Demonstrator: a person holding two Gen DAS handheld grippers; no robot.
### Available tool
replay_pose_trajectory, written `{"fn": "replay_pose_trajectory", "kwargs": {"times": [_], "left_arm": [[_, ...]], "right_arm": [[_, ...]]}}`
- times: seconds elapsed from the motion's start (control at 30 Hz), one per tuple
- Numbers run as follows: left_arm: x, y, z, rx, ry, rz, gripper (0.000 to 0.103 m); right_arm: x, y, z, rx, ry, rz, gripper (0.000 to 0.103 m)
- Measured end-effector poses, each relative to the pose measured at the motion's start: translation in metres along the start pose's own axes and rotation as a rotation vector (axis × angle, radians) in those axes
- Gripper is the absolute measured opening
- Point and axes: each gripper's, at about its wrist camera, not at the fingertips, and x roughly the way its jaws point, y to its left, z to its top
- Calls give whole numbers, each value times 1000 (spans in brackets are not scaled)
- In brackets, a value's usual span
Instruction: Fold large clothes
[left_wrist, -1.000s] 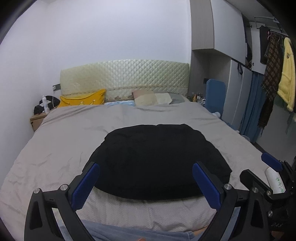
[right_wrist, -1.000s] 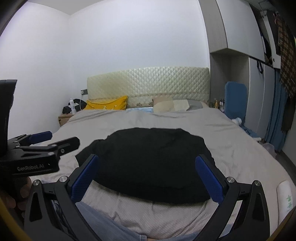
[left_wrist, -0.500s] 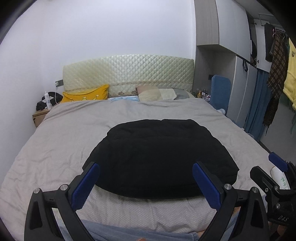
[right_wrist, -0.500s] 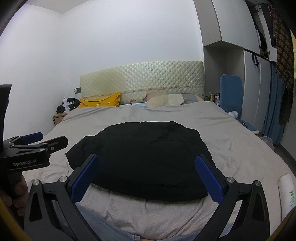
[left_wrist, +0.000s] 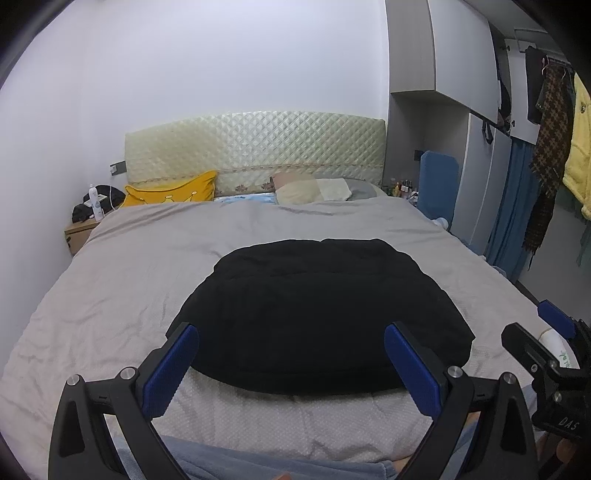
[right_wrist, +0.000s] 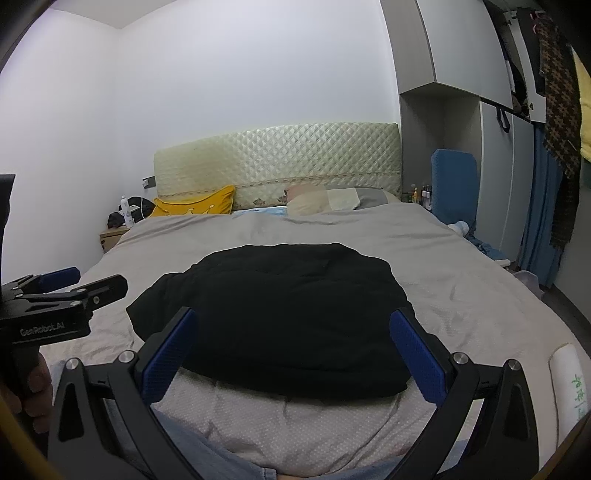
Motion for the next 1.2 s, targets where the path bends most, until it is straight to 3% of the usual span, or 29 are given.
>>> {"fn": "replay_pose_trajectory", "kwargs": {"times": [1.2], "left_arm": [[0, 8, 1, -31, -5, -13, 102]], "right_arm": [[-6, 2, 1, -12, -10, -19, 103]]}}
